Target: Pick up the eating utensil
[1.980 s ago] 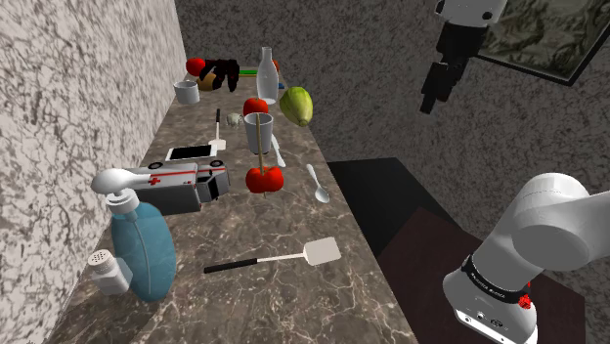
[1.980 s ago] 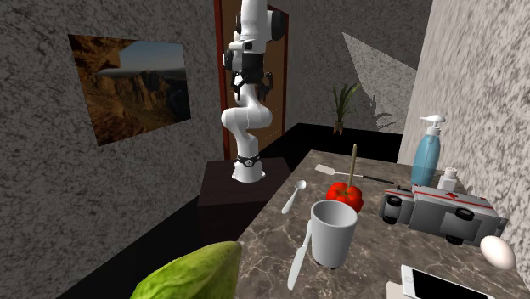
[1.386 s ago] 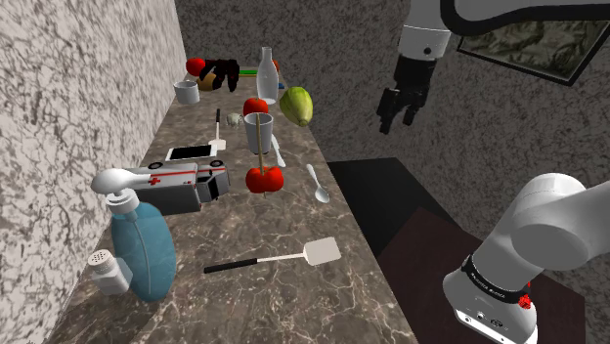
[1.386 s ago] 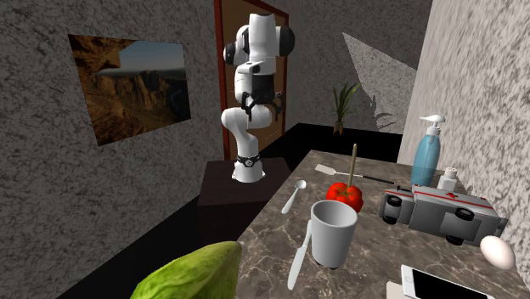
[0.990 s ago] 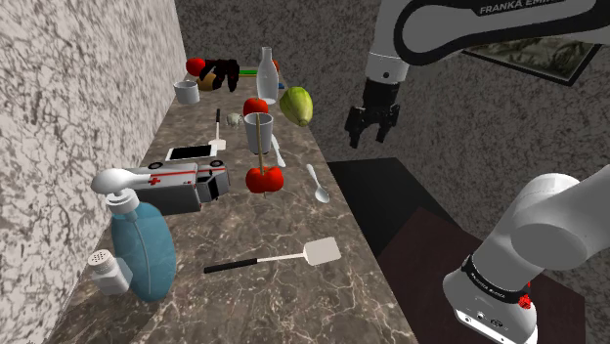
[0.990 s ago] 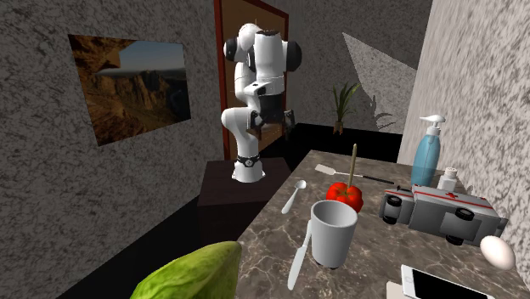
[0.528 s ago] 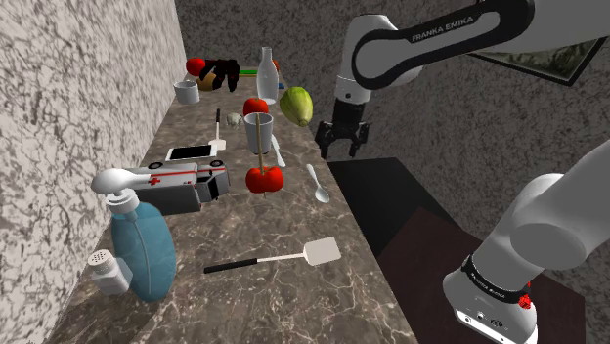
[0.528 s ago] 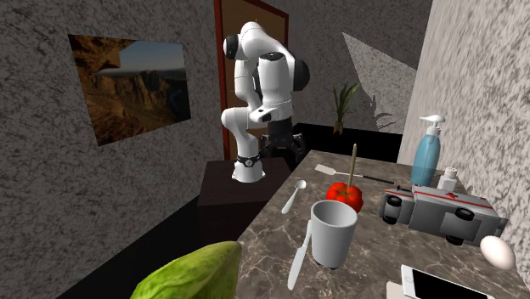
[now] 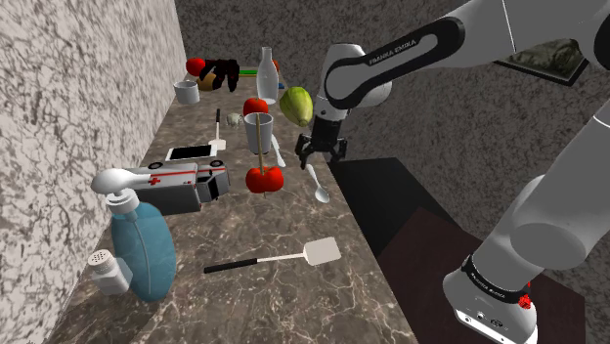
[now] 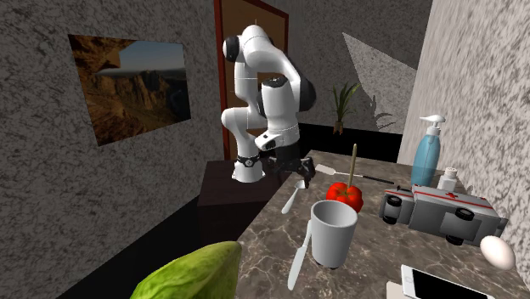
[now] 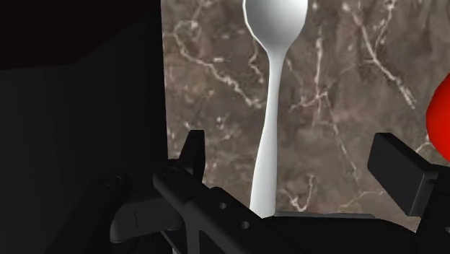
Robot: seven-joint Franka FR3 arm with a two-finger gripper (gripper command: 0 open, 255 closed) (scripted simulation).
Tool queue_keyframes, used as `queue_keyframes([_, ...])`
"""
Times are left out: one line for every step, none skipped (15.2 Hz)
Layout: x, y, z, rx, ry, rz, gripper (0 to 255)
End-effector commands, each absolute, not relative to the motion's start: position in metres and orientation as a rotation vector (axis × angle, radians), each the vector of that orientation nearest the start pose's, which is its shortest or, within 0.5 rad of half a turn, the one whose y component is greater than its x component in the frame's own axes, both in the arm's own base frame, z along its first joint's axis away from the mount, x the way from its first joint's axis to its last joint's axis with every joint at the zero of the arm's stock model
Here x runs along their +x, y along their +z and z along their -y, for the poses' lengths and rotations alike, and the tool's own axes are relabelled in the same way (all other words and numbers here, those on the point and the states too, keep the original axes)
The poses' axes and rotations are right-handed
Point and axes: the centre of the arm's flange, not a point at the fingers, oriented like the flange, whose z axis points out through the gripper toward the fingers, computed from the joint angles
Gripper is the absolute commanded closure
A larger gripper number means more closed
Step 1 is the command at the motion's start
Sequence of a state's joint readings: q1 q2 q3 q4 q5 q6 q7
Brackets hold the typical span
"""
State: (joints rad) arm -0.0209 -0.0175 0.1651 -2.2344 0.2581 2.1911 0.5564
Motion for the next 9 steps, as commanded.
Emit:
queue_keyframes([0.514, 0.367, -0.085, -2.834, 0.140, -0.829, 0])
queue_keyframes([0.514, 0.362, -0.085, -2.834, 0.140, -0.829, 0])
queue_keyframes([0.514, 0.356, -0.085, -2.834, 0.140, -0.829, 0])
queue_keyframes([0.514, 0.351, -0.085, -2.834, 0.140, -0.829, 0])
queue_keyframes([0.514, 0.343, -0.085, -2.834, 0.140, -0.829, 0])
queue_keyframes([0.514, 0.343, -0.085, -2.834, 0.140, -0.829, 0])
queue_keyframes([0.514, 0.343, -0.085, -2.834, 0.140, -0.829, 0])
queue_keyframes([0.515, 0.342, -0.085, -2.834, 0.140, -0.829, 255])
queue_keyframes([0.515, 0.343, -0.084, -2.834, 0.140, -0.829, 255])
